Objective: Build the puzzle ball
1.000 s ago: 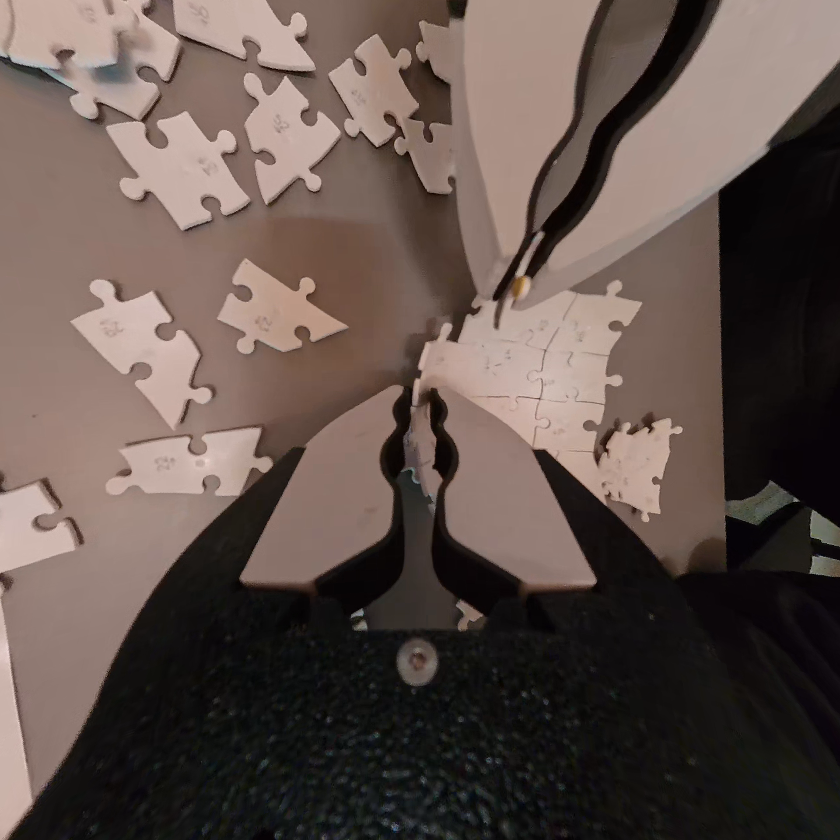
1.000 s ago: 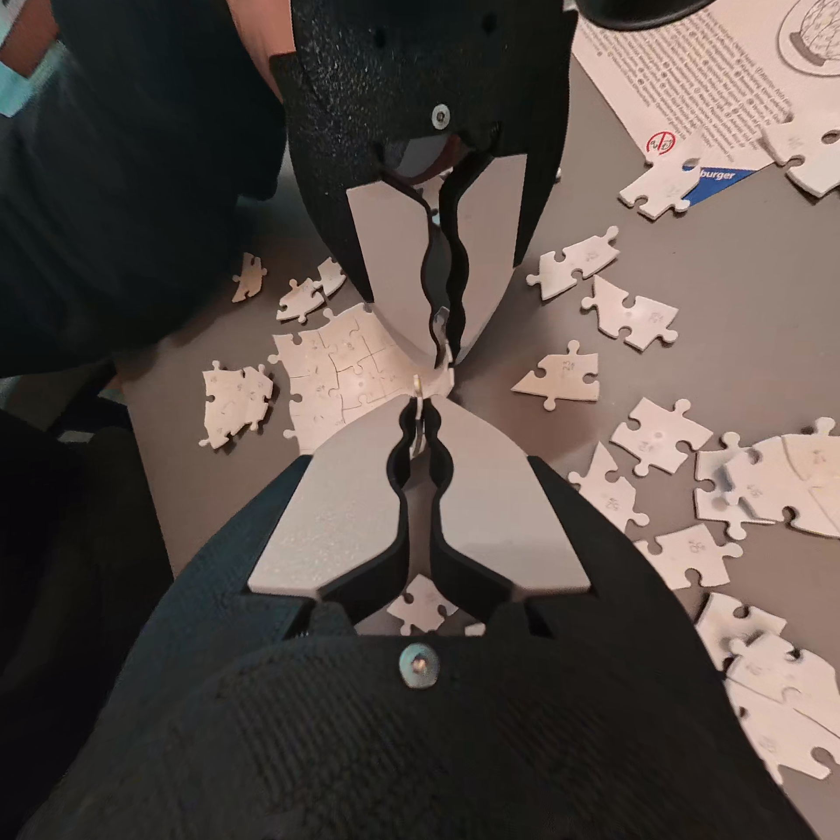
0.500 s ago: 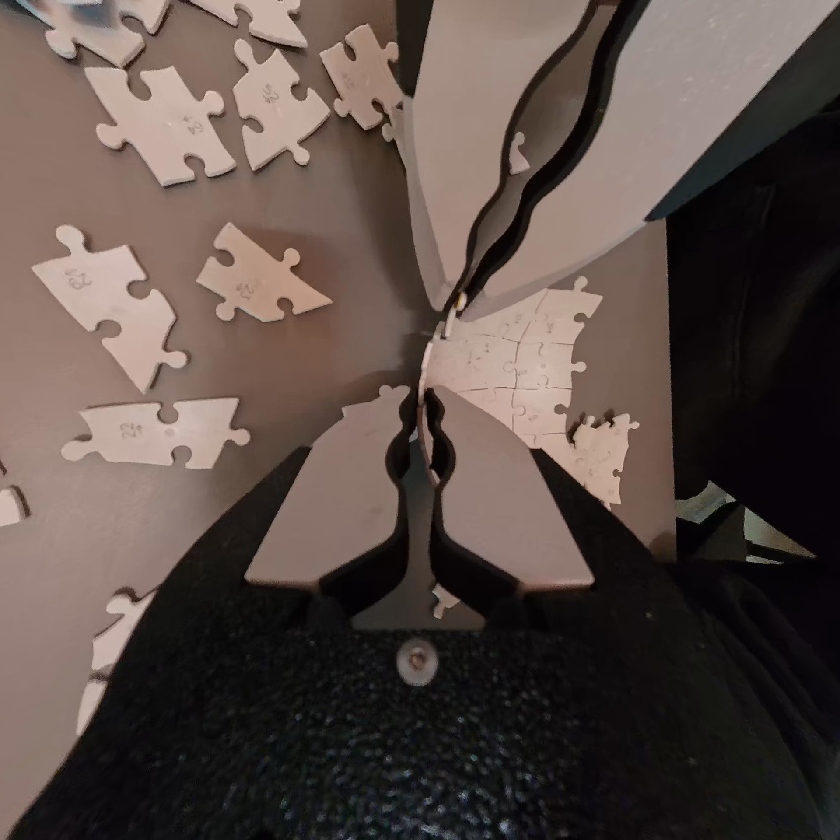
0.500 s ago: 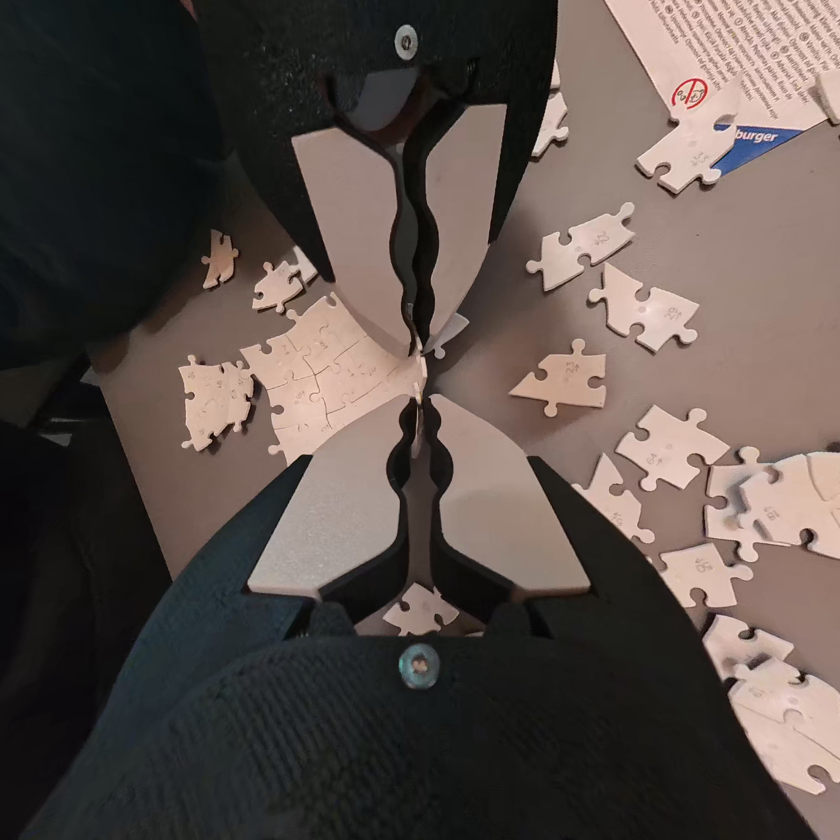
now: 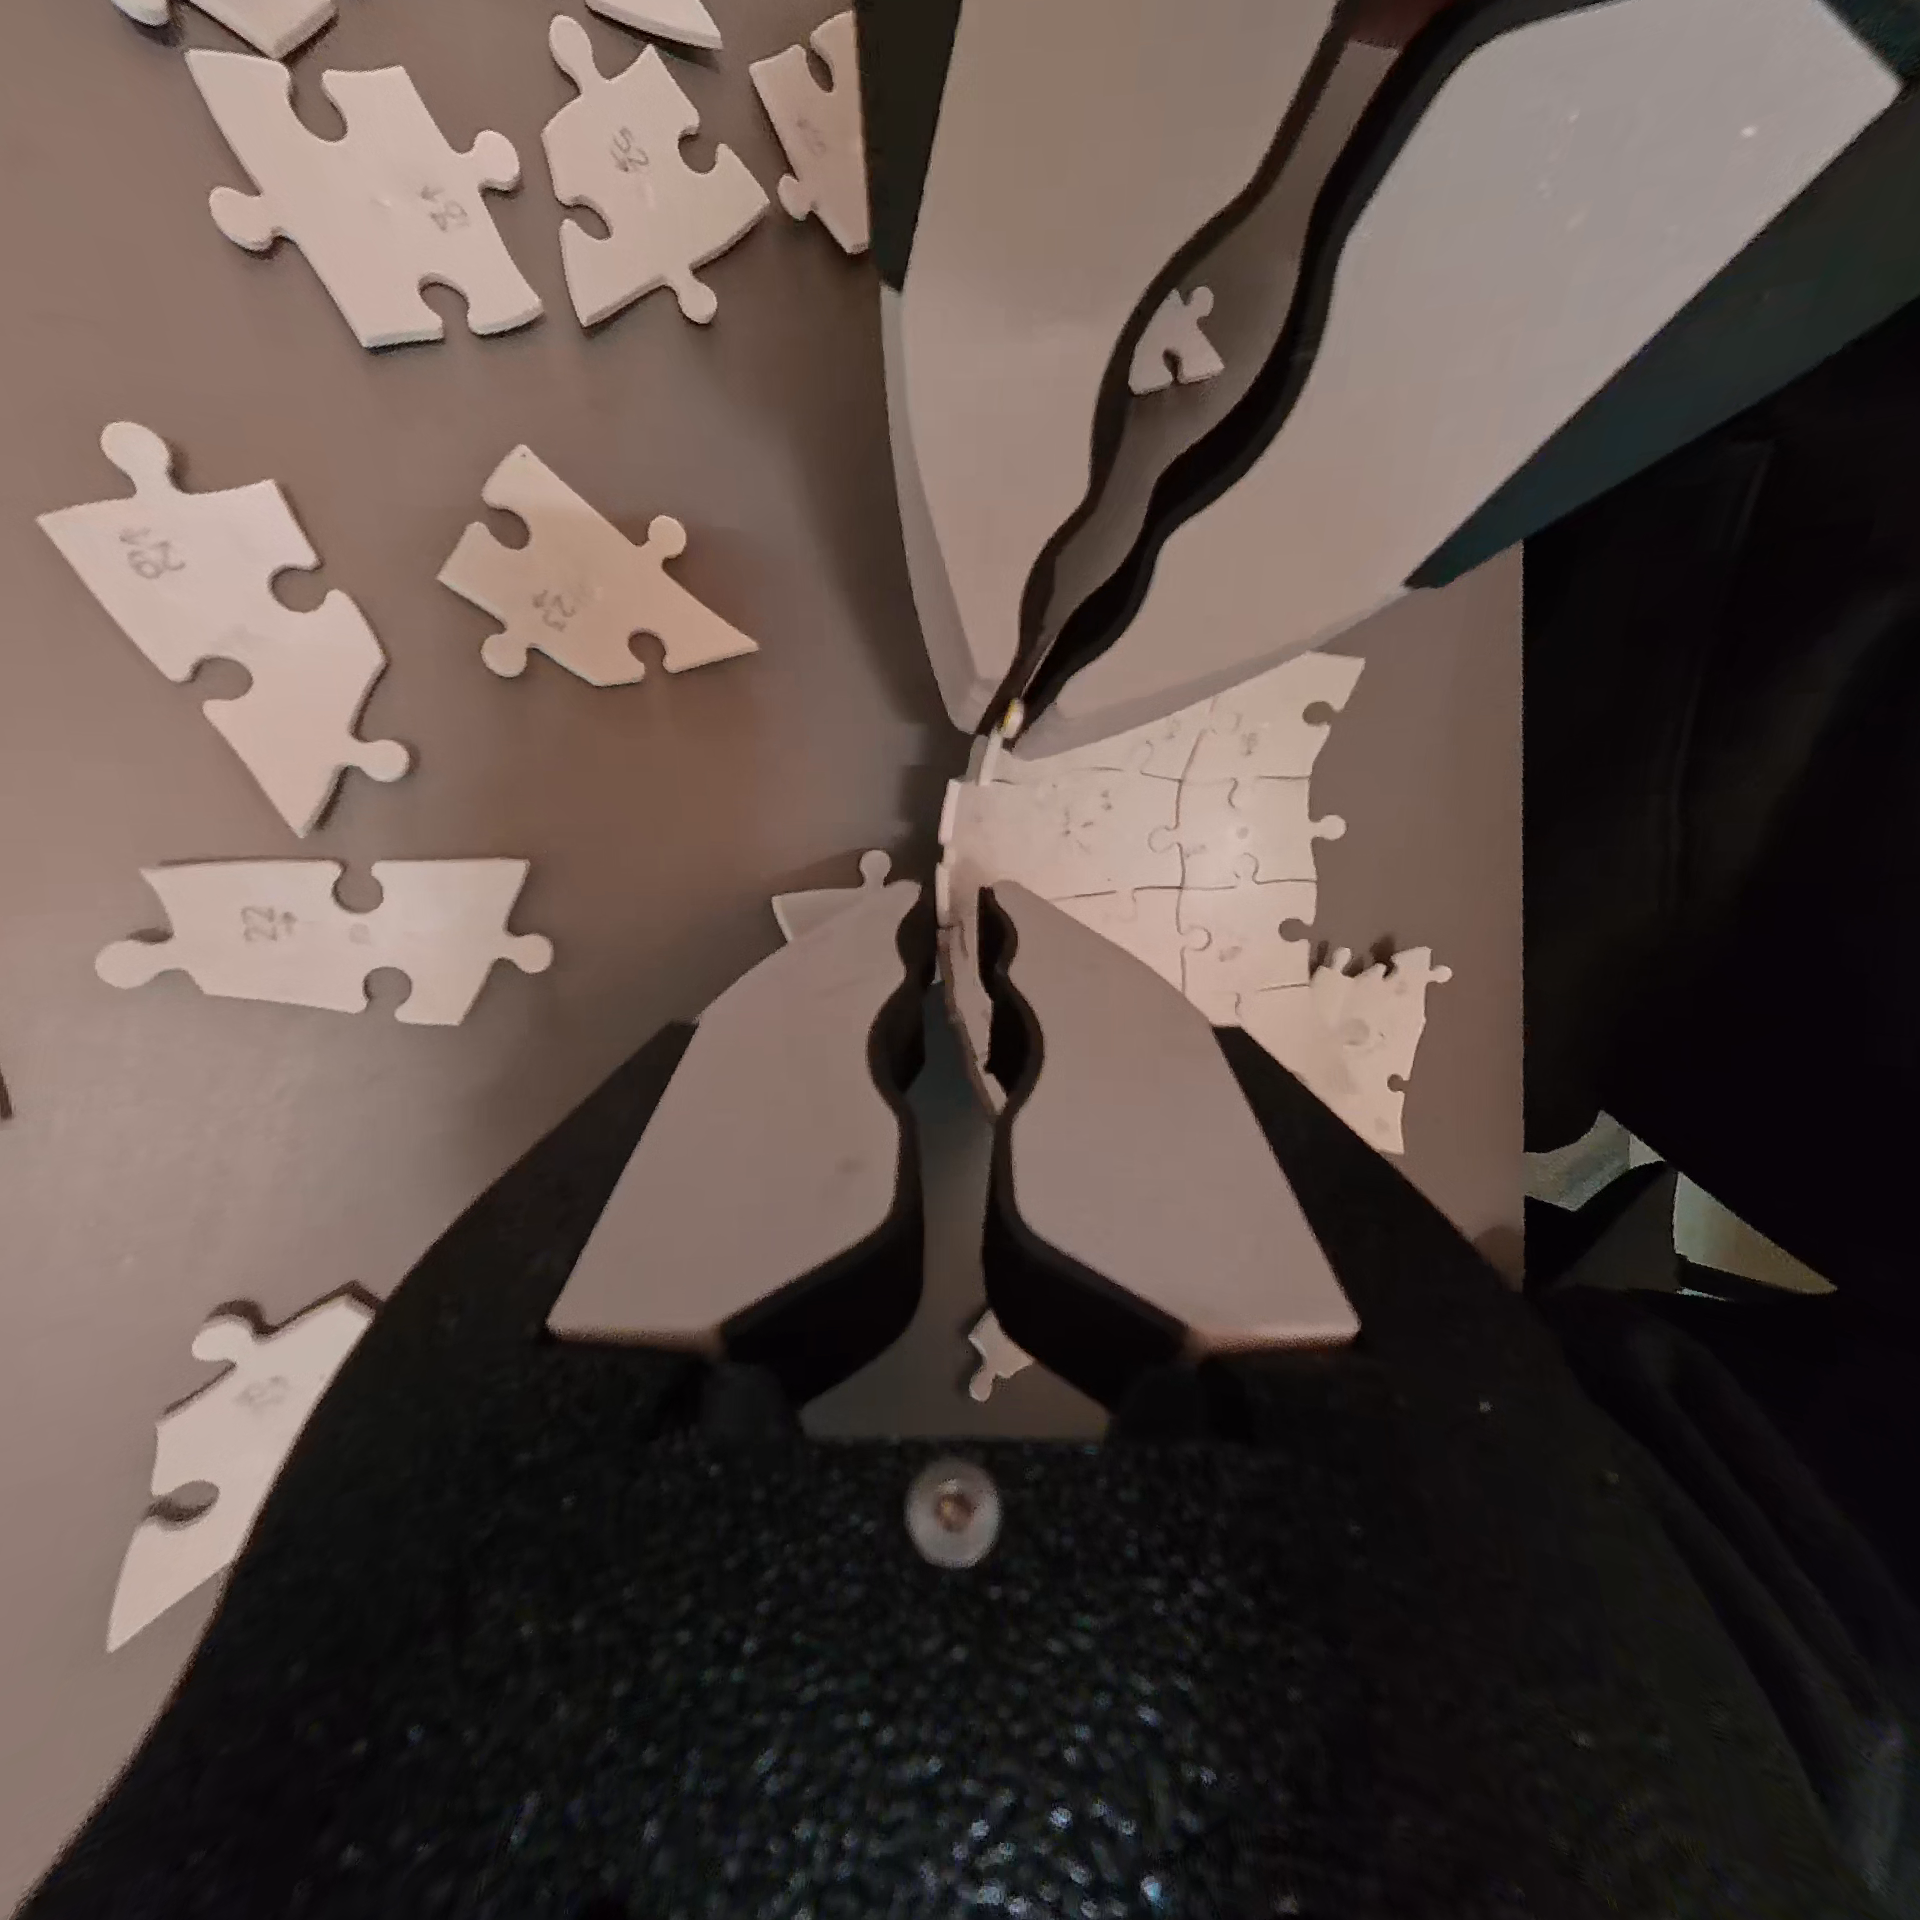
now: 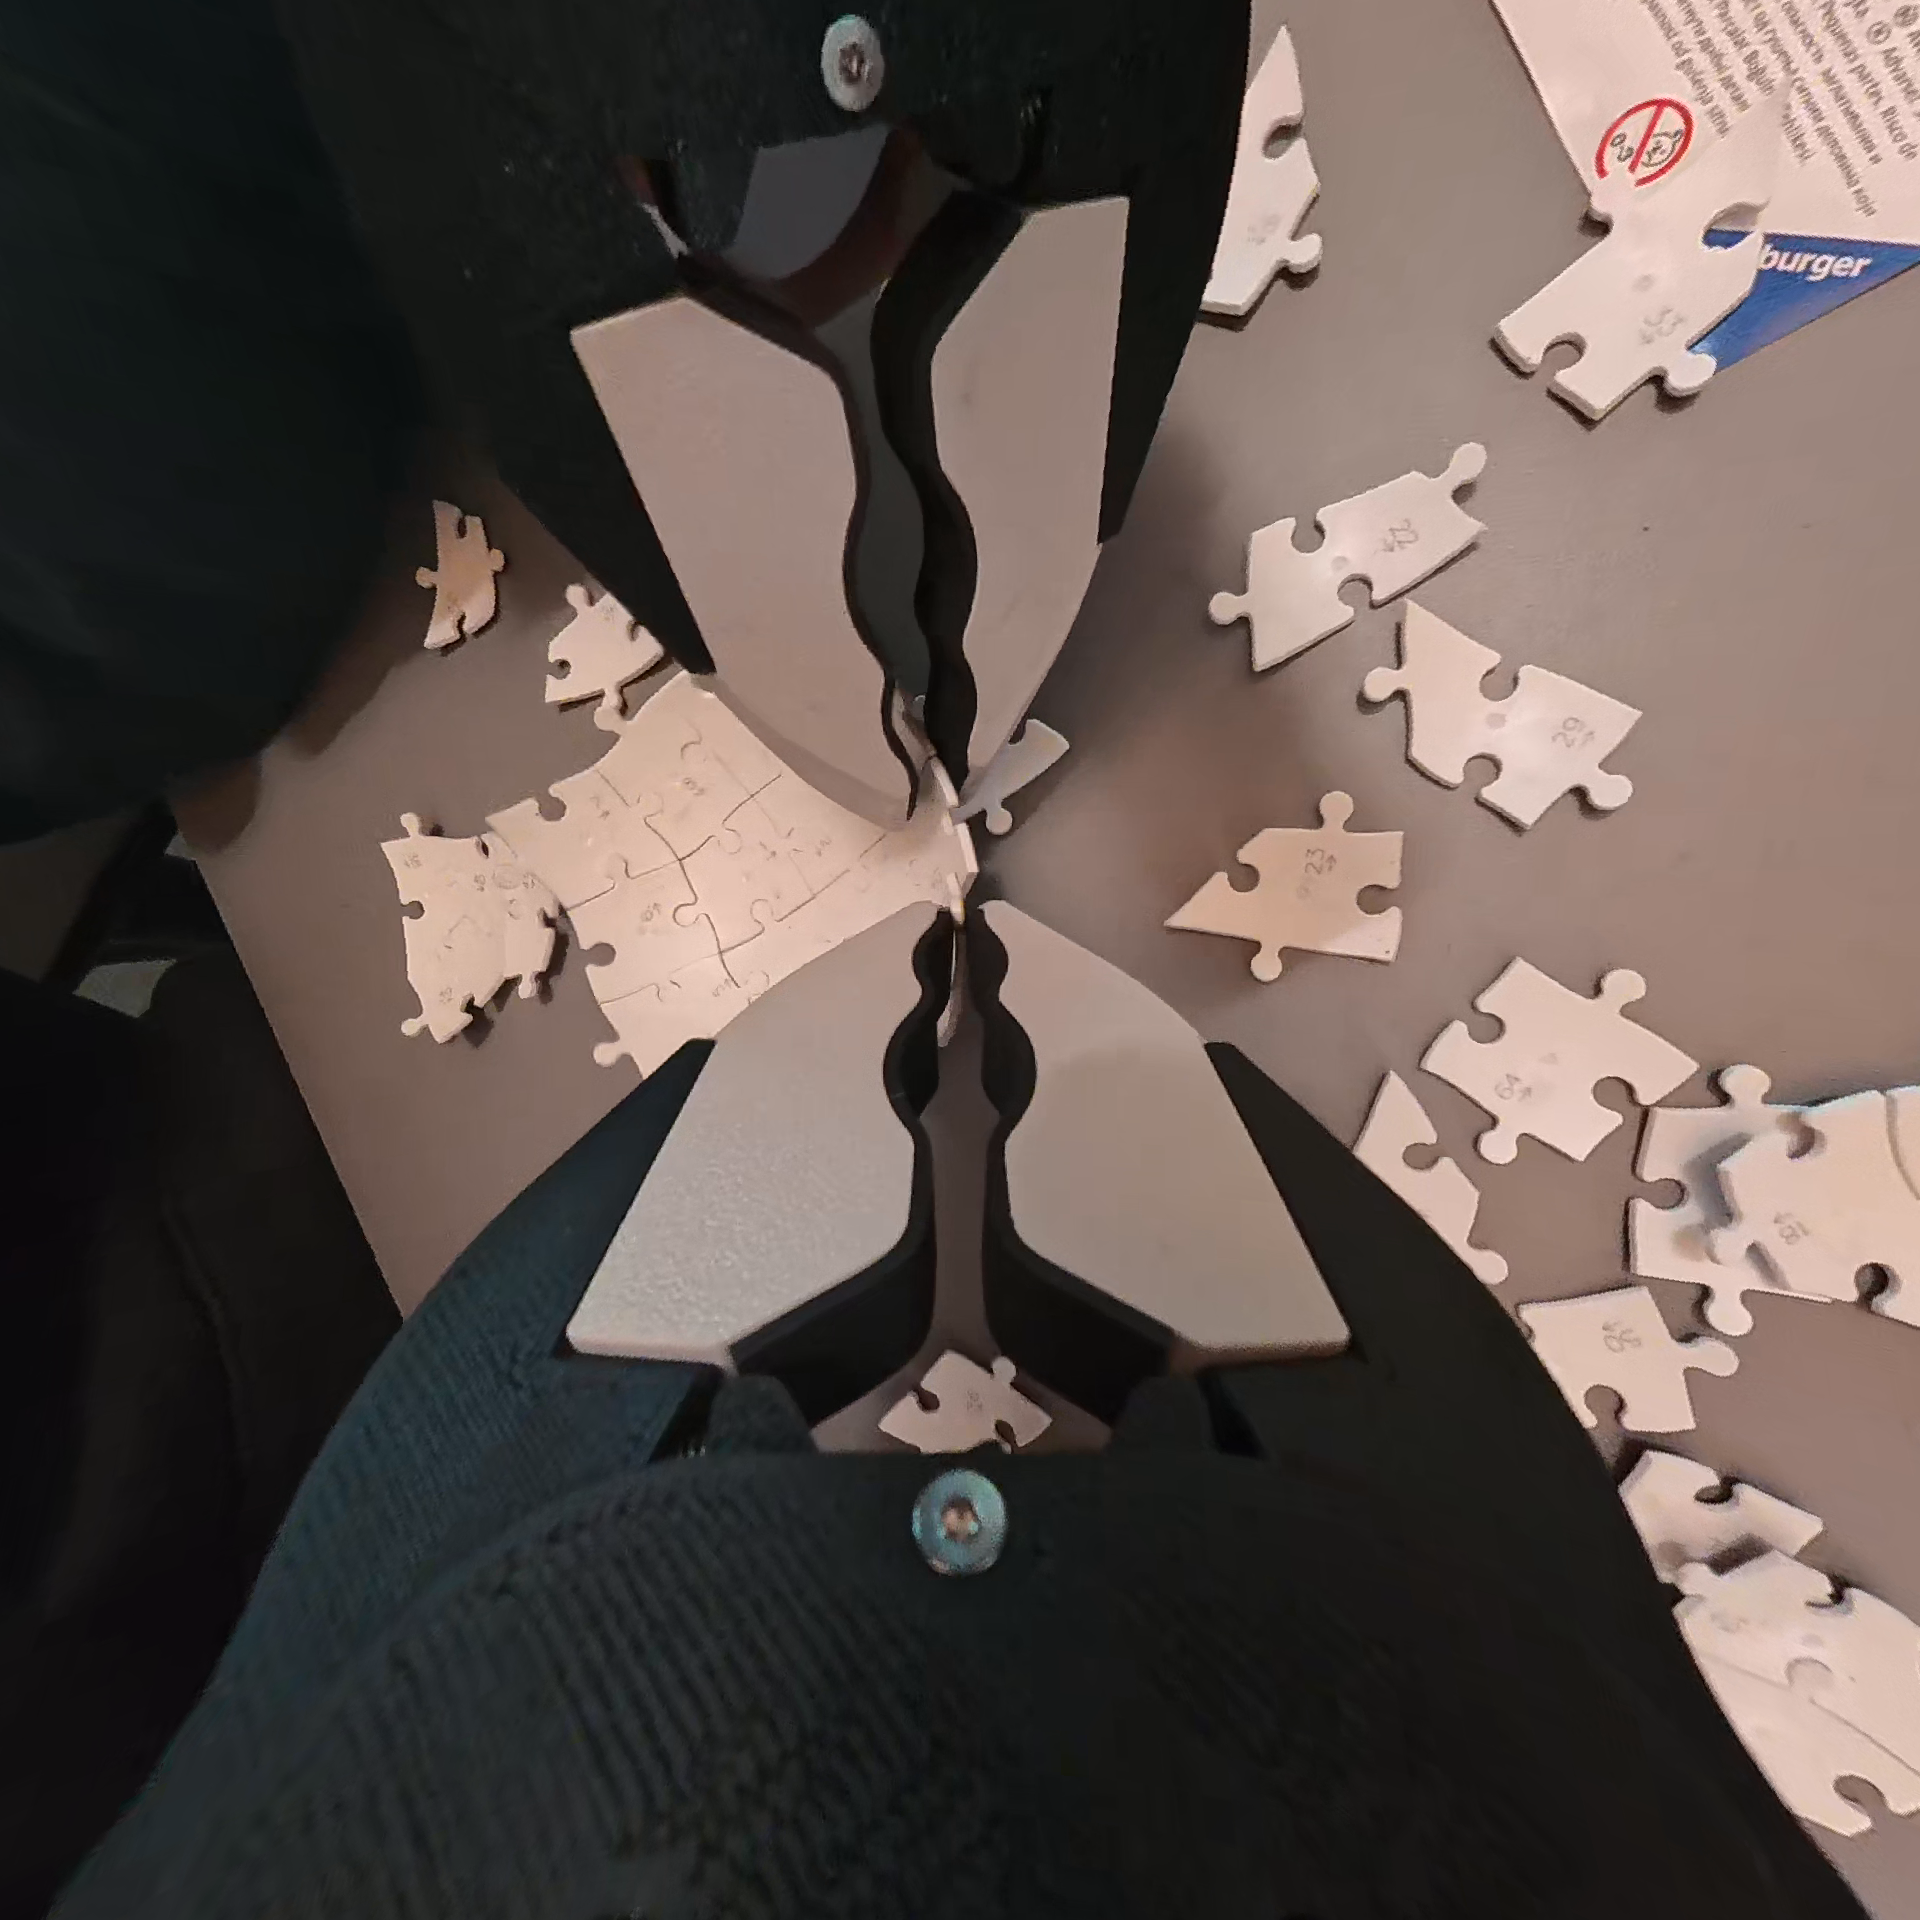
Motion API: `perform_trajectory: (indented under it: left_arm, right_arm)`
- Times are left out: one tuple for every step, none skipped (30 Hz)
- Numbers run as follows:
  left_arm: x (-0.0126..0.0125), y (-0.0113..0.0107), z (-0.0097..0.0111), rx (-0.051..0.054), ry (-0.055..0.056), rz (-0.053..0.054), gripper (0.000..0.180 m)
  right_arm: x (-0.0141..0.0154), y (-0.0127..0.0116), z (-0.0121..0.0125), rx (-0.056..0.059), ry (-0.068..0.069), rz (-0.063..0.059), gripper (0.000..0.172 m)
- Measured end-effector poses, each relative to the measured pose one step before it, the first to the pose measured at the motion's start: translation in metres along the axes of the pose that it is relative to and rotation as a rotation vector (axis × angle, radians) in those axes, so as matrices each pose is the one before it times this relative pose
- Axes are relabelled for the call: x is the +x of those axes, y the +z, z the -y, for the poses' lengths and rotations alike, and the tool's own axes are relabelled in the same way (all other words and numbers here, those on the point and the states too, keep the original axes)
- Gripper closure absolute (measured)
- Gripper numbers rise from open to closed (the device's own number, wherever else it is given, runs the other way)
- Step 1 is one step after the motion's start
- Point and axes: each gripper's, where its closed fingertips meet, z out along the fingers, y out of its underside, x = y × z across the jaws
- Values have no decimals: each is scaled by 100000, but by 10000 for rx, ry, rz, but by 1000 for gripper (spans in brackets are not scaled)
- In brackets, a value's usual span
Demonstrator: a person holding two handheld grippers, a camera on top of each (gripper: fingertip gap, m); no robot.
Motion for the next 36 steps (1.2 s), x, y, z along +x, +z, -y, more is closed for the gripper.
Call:
perform_trajectory:
  left_arm:
    - [-26, -7, -98, -33, 47, 28, 175]
    - [12, 15, -110, -33, 43, -11, 175]
    - [-10, 4, -108, -36, 51, -11, 174]
    - [-38, 11, -95, -33, 56, 8, 174]
    - [-27, -3, -68, -21, 71, 4, 173]
    - [-17, -10, -69, -18, 92, 6, 172]
    - [-28, -14, -75, -16, 81, 20, 172]
    - [-38, -20, -58, -1, 66, 35, 172]
    - [-34, -49, 4, 47, 69, 21, 172]
    - [31, -71, 57, 84, 81, -32, 171]
    - [85, -64, 18, 64, 75, -82, 170]
    - [62, -58, 2, 49, 89, -69, 169]
    - [33, -42, -12, 57, 113, -32, 168]
    - [28, -29, -14, 53, 127, -32, 167]
    - [15, -19, -14, 42, 149, -38, 166]
    - [-96, 0, 8, 36, 169, 13, 166]
    - [-114, 36, 20, 48, 154, 22, 166]
    - [-50, 34, 18, 49, 83, -4, 166]
    - [-20, 10, 16, 43, 8, -12, 166]
    - [20, -16, -18, 35, -16, -33, 165]
    - [60, -56, -25, 23, -18, -57, 165]
    - [-5, -59, -66, -8, -27, -11, 166]
    - [-117, -51, -72, -28, -34, 72, 167]
    - [-160, -36, -45, -25, -49, 93, 169]
    - [-97, -22, -51, -31, -47, 46, 170]
    - [-45, -13, -28, -12, -18, 17, 170]
    - [3, 0, -23, 8, -5, -11, 170]
    - [45, -9, -10, 20, -24, -36, 170]
    - [65, -14, -16, 16, -55, -51, 170]
    - [62, -29, -14, 5, -56, -51, 170]
    - [31, -27, -18, 0, -13, -17, 170]
    - [-36, -26, -11, -9, 7, 32, 170]
    - [-24, -2, -4, -10, -17, 27, 170]
    - [18, -17, 19, 6, -29, -14, 170]
    - [21, -15, 44, 30, -37, -24, 171]
    - [10, -17, 25, 25, -36, -20, 172]
  right_arm:
    - [-60, 85, 29, -63, 41, 73, 169]
    - [-87, 111, -14, -81, 22, 100, 169]
    - [5, 96, 29, -42, 28, 46, 169]
    - [85, 83, 52, -20, 40, -3, 169]
    - [68, 91, 16, -27, 50, 19, 169]
    - [30, 72, 38, -10, 75, 60, 169]
    - [-4, 64, 44, 5, 84, 78, 169]
    - [-15, 50, 42, 5, 54, 65, 169]
    - [13, 53, -11, -11, 33, 46, 169]
    - [-6, 20, -36, -12, 36, 67, 169]
    - [-32, 17, 26, 30, 64, 103, 169]
    - [-5, -17, 42, 53, 83, 92, 169]
    - [25, 10, 42, 46, 91, 76, 169]
    - [22, 15, 18, 39, 96, 66, 169]
    - [36, 15, 21, 31, 78, 50, 169]
    - [30, 13, -18, 4, 58, 41, 169]
    - [45, 16, -28, -16, 53, 36, 169]
    - [43, 0, -11, -8, 40, 28, 169]
    - [53, 2, 11, 6, 26, 24, 169]
    - [5, 10, 35, 26, 35, 46, 169]
    - [24, 36, 49, 36, 56, 43, 169]
    - [54, 21, 85, 60, 78, 31, 169]
    - [40, 44, 89, 48, 85, 42, 169]
    - [11, 35, 60, 25, 76, 60, 169]
    - [-3, 35, 45, 5, 64, 53, 169]
    - [1, 27, 6, -23, 37, 37, 169]
    - [-12, 26, -8, -36, 21, 35, 169]
    - [-51, 15, -25, -38, 19, 53, 169]
    - [-67, 26, -16, -26, 19, 60, 169]
    - [46, 19, -12, -8, 18, -16, 167]
    - [96, 21, 10, 18, -6, -59, 166]
    - [33, 30, 9, 35, 6, -11, 165]
    - [-32, 48, -28, 6, 41, 49, 165]
    - [-36, 73, -71, -20, 38, 59, 164]
    - [24, 89, -106, -44, 13, 6, 161]
    - [135, 93, -104, -48, 4, -77, 157]
